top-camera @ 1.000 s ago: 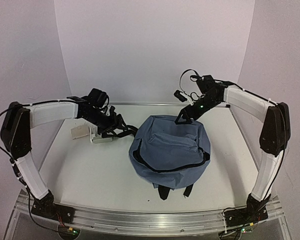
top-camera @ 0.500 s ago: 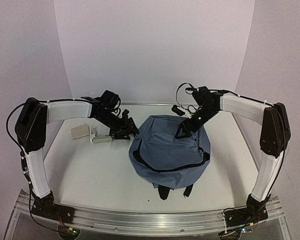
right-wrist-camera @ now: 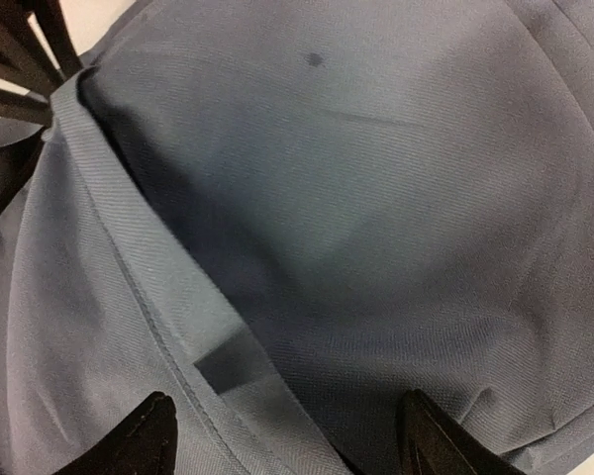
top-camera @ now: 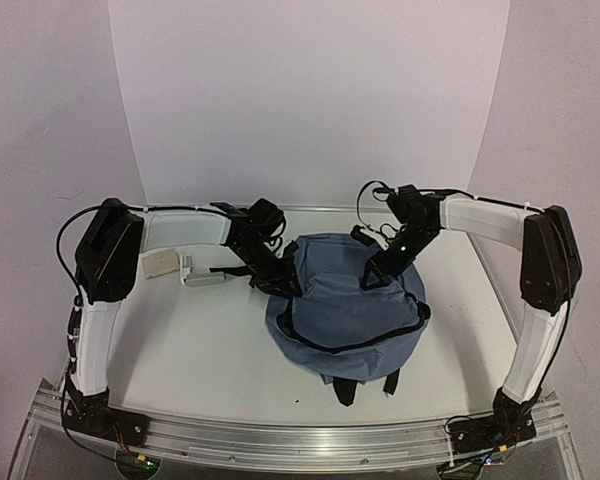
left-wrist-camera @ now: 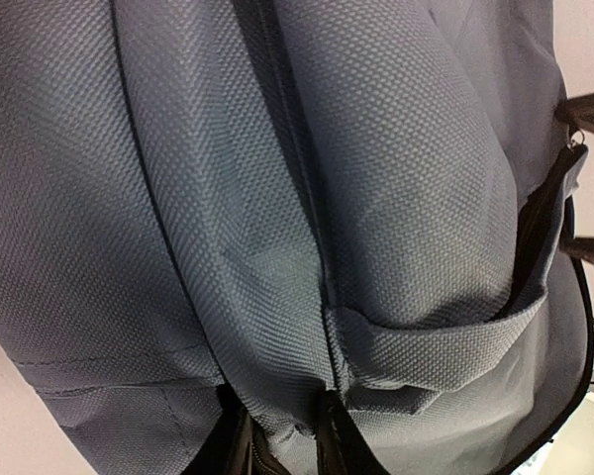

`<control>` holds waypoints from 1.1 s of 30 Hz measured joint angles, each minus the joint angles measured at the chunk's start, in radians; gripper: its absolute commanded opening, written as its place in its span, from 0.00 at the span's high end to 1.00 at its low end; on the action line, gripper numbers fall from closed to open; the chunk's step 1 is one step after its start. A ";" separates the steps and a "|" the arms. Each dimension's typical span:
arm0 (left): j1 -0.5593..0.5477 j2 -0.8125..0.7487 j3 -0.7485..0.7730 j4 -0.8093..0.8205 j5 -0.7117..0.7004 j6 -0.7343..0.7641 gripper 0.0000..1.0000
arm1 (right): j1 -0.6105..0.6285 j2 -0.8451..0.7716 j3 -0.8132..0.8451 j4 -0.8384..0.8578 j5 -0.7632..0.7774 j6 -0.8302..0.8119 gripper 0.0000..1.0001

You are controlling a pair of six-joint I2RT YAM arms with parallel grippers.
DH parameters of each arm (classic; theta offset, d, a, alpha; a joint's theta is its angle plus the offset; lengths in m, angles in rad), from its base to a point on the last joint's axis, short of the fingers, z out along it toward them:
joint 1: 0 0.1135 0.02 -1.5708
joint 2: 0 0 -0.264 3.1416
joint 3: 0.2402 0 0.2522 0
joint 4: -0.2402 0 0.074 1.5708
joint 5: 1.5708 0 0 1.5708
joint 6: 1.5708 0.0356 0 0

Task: Pack the student bag
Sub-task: Adjust the student bag at the center of the board.

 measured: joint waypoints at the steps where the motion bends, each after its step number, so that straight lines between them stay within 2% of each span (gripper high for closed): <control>1: -0.004 -0.001 0.000 -0.005 -0.005 0.004 0.84 | -0.004 0.000 -0.006 0.000 0.003 -0.001 0.25; 5: -0.002 -0.006 -0.005 -0.005 -0.018 0.001 0.91 | -0.010 -0.001 -0.037 0.009 0.002 -0.006 0.26; 11: 0.074 0.000 -0.021 -0.004 0.015 -0.034 0.92 | 0.010 -0.033 -0.141 0.068 -0.064 0.004 0.27; 15: 0.139 0.084 0.099 -0.046 0.031 -0.051 0.91 | 0.081 -0.067 -0.203 0.122 -0.089 0.041 0.28; 17: 0.170 0.167 0.232 -0.083 0.030 -0.053 0.86 | 0.127 -0.065 -0.206 0.144 -0.093 0.078 0.28; 19: 0.197 0.254 0.373 -0.105 0.010 -0.057 0.75 | 0.170 -0.046 -0.183 0.158 -0.103 0.122 0.28; 23: 0.249 0.329 0.517 -0.135 -0.026 -0.062 0.58 | 0.218 0.029 -0.076 0.167 -0.142 0.196 0.27; 28: 0.285 0.240 0.489 -0.185 -0.079 -0.048 0.40 | 0.202 0.011 -0.033 0.189 -0.163 0.224 0.24; 33: 0.251 -0.076 0.206 -0.211 -0.135 -0.056 0.25 | 0.123 -0.064 -0.037 0.185 -0.129 0.219 0.20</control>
